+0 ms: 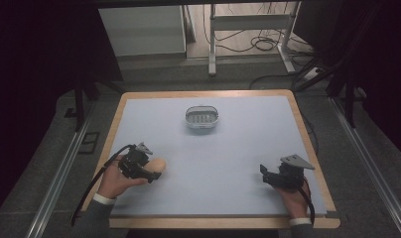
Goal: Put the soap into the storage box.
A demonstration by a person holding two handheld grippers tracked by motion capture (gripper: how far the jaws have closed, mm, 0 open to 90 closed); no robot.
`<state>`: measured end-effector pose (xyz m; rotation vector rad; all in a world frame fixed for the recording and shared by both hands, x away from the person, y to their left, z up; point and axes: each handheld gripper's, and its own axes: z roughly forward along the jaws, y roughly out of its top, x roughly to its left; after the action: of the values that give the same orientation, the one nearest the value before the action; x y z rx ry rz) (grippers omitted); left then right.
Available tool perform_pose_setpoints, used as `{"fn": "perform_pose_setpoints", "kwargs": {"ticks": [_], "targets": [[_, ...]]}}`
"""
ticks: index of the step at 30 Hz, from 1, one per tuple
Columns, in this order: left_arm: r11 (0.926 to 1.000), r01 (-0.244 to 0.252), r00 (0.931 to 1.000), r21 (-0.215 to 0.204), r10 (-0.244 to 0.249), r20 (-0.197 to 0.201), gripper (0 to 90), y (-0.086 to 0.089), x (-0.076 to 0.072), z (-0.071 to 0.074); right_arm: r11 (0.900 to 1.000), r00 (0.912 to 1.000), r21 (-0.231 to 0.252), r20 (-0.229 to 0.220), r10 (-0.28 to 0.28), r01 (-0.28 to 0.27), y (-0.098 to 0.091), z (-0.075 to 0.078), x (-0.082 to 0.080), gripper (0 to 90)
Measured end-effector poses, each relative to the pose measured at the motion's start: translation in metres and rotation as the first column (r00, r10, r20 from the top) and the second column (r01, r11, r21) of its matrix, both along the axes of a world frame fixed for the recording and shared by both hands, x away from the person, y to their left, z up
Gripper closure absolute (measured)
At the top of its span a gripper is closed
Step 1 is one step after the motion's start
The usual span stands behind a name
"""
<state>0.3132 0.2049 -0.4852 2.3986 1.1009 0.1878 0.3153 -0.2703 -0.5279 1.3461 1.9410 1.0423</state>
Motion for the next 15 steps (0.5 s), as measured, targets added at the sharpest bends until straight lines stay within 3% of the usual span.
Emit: {"fn": "perform_pose_setpoints", "kwargs": {"ticks": [15], "targets": [[1.0,0.006,1.0,0.003,-0.006,0.007,32.4,-0.0053,0.0073,0.0067,1.0,1.0,0.003,0.003,-0.001,0.001,-0.0004,0.0,-0.0001,9.4]]}}
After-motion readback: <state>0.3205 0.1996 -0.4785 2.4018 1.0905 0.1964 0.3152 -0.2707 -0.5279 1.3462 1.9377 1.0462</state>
